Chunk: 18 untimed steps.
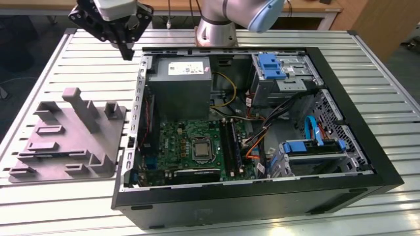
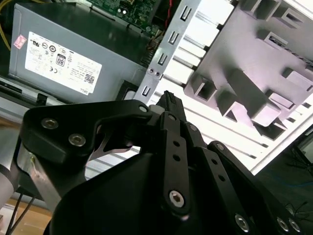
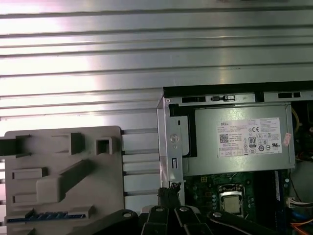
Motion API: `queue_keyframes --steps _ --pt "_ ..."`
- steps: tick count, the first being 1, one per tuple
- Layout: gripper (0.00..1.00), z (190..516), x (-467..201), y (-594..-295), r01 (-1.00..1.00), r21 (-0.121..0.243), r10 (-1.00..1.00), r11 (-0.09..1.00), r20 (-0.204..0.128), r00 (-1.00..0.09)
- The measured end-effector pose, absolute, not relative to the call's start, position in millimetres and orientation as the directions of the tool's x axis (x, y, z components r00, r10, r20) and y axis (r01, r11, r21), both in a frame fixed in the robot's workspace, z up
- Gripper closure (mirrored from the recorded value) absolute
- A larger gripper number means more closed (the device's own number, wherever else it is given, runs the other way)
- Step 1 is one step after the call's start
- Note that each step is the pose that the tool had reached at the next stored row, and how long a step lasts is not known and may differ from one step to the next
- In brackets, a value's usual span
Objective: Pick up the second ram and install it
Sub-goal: 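Reach for the second ram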
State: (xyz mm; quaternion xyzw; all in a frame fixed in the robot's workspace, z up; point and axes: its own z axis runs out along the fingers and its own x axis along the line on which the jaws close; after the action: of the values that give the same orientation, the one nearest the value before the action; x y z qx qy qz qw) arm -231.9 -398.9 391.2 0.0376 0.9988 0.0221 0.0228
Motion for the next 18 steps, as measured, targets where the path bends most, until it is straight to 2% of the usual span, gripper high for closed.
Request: queue_keyframes --steps 18 --pt "0.9 388 -275 -399 0.074 0.046 0.076 0.996 -0.048 -0.996"
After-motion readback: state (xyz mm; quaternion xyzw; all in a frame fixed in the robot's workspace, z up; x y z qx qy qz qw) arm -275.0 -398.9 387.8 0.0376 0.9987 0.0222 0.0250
